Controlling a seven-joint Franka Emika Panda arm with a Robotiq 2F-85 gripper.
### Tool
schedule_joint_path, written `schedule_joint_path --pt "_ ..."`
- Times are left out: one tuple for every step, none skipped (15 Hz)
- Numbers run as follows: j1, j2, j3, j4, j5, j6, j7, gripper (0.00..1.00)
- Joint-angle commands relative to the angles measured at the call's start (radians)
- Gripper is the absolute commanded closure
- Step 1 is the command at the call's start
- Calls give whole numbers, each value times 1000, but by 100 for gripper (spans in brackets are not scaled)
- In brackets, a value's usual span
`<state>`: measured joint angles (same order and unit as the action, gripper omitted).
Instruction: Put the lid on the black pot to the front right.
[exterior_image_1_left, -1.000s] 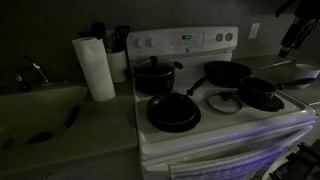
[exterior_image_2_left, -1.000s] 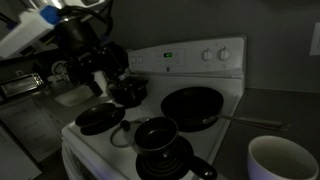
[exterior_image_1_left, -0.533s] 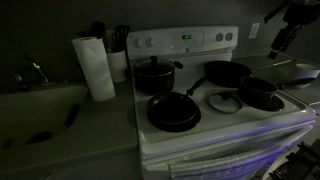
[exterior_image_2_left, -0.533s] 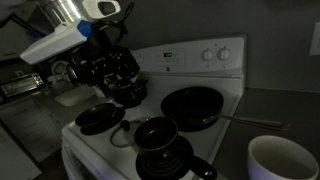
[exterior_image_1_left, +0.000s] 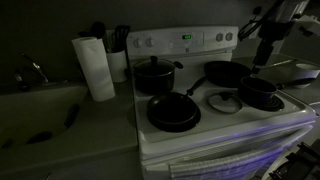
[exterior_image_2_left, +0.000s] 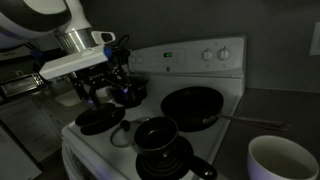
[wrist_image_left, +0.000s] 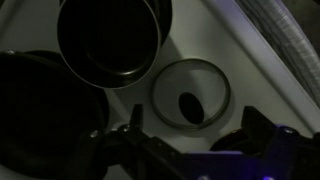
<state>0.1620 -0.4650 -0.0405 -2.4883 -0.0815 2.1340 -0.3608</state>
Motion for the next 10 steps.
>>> schedule_joint_path --pt "38 142 33 51 27 51 -64 0" --pt "43 171 41 59 36 64 -62 0" --pt "45 197 49 67 46 76 -58 0" --pt "41 222 59 69 41 92 -44 0" --pt "39 243 66 80 42 93 -39 0" --pt "33 259 74 85 34 96 -27 0" --pt "27 271 78 86 30 97 -15 0" --pt "24 282 80 84 33 106 -6 0" --pt "22 291 79 78 42 121 0 0" --pt "23 301 76 77 55 120 -7 0"
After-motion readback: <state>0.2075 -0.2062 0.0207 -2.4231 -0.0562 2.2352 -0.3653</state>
